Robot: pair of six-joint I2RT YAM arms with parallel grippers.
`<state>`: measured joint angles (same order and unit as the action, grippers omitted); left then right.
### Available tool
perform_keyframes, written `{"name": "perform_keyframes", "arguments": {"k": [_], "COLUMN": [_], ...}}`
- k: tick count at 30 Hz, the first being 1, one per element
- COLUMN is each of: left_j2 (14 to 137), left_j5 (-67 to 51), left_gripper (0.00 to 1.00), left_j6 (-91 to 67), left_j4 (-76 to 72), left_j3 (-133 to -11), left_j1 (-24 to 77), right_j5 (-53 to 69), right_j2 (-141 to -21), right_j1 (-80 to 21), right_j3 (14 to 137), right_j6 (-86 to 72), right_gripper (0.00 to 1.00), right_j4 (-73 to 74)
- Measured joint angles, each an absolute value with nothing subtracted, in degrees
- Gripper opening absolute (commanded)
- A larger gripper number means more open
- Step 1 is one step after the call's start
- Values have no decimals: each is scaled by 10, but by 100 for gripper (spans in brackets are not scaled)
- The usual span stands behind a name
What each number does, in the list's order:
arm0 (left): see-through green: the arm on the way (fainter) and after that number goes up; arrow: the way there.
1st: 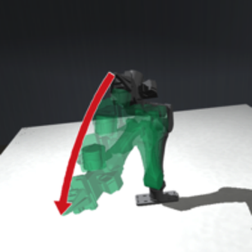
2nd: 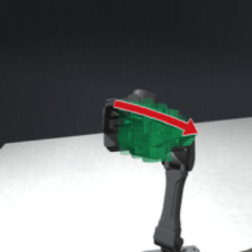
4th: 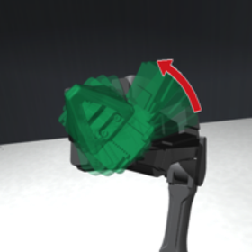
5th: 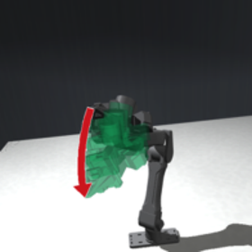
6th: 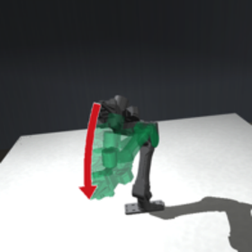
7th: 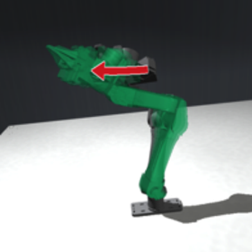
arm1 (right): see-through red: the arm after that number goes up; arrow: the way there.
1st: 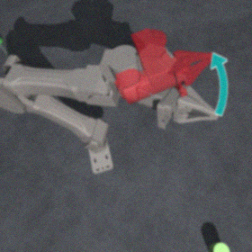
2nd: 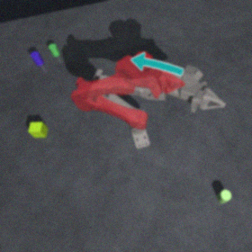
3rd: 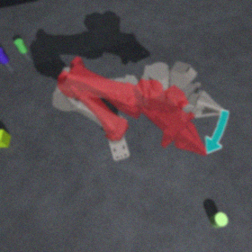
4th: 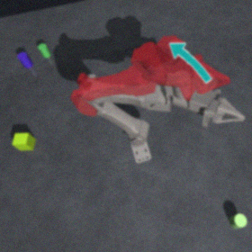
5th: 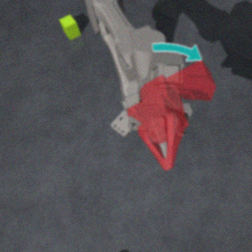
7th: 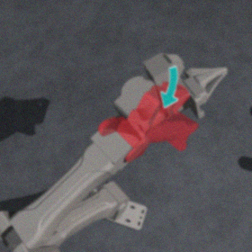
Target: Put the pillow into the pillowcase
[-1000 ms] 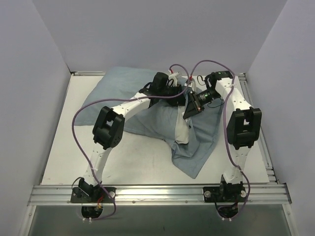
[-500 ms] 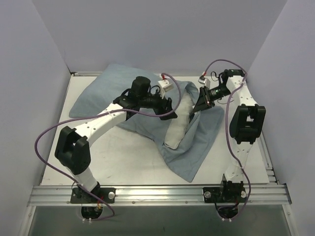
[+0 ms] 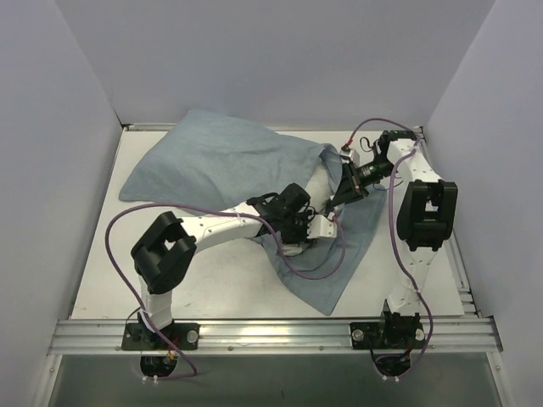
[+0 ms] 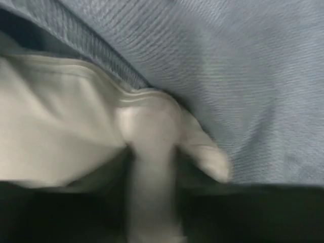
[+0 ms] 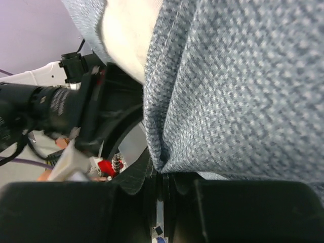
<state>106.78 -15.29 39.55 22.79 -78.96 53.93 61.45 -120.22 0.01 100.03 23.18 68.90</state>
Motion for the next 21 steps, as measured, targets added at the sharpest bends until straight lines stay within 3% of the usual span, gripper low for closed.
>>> {"name": "perform_keyframes", "arguments": {"k": [2,9,14,21], "left_j2": [1098,1129,1129,1193], "left_j5": [-121,-152,-141,-110], "left_gripper": [0,0,0,0], "left_j6": [404,208,32,-86], "left_j4": [239,238,174,143], "left_j3": [-806,-931,-932,-932], "left_j1": [535,474,429,464], "right_j5": [613,665,772,815], "right_j2": [-1194,-1190,-1188,-1168], "right_j1": [0,-7,-4,-5], "right_j3": [994,981,998,1032], "right_j6": [232,278,313,261], "right_gripper": [0,0,0,2], "right_j4": [689,699,700,707]}}
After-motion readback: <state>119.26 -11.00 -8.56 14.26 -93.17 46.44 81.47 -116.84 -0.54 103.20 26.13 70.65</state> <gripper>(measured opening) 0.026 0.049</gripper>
